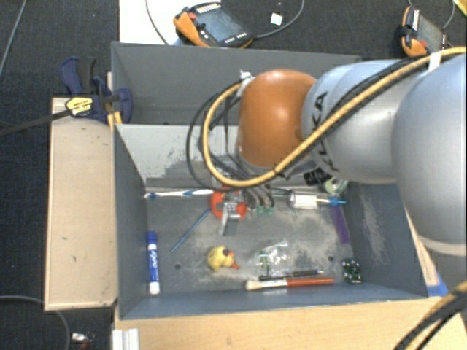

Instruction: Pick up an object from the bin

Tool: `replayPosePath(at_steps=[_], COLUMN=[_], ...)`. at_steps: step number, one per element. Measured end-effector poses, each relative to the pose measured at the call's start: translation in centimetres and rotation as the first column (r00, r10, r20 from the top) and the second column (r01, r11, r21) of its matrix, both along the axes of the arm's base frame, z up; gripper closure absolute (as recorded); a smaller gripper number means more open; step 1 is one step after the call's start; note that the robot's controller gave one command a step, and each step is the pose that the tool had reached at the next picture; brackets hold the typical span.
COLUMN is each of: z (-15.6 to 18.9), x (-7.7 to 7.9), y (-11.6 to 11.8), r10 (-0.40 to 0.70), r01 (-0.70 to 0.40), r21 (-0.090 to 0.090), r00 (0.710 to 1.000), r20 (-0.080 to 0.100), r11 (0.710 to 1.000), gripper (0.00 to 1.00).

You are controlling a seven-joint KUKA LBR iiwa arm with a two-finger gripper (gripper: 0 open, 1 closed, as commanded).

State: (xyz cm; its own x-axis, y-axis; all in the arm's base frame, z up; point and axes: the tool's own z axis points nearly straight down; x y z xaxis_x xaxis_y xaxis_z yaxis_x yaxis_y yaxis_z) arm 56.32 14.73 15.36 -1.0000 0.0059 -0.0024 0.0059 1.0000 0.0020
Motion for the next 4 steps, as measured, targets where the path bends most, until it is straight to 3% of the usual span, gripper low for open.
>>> replayPosePath(at_steps=[1,2,3,4], z=[0.3,0.3,-3.4,-2.8], x=[2.2,2.2,1.7,0.7], y=[0.4,0.4,-1.9,-3.6], r10=[-0.071,-0.071,-0.237,-0.075], r01=[0.071,0.071,0.237,0.075], r21=[0.004,0.004,0.007,0.003], r00=[0.997,0.997,0.971,0.997], r20=[0.014,0.014,0.014,0.014], r11=[0.997,0.997,0.972,0.997], gripper=[1.00,1.00,1.00,1.00])
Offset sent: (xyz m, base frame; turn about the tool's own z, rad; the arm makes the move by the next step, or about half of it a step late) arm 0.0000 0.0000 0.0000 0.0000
